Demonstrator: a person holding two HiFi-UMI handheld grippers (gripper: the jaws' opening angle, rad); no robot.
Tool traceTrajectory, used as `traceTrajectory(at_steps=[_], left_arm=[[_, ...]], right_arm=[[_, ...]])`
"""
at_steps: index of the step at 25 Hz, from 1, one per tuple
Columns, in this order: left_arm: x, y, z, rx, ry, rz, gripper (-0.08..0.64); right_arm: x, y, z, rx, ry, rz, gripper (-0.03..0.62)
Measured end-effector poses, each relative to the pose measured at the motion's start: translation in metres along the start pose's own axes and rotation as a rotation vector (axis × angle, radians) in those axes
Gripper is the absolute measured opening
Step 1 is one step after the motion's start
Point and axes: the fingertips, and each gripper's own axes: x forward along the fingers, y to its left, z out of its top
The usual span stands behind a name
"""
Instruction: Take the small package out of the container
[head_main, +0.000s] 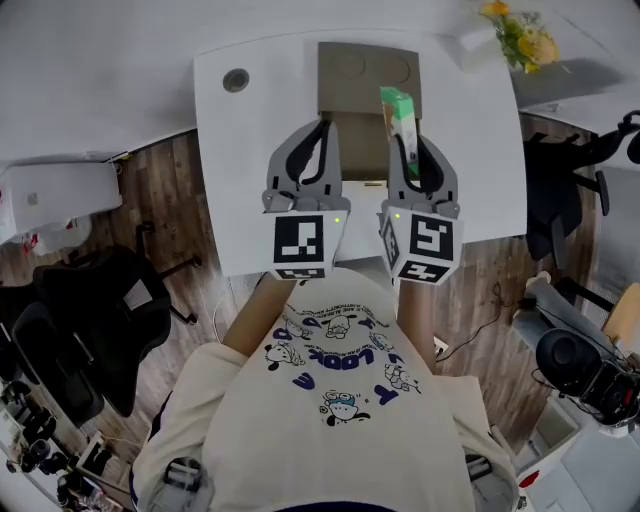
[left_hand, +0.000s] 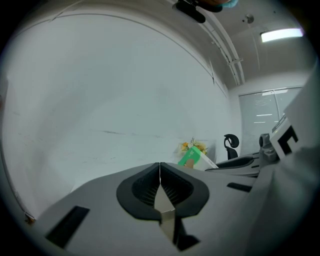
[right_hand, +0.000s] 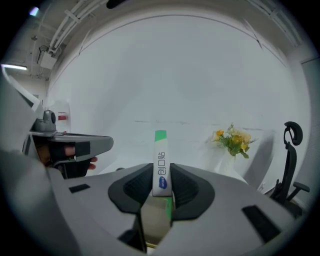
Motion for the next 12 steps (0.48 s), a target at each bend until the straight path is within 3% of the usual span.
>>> traceTrajectory(at_steps=[12], left_arm=[[-0.005,-0.016,0.019,0.016,-0.064,-0.024,0.014]], right_arm=[[-0.026,-0.008,0.027,0.037,-0.184,-0.061,0.112]])
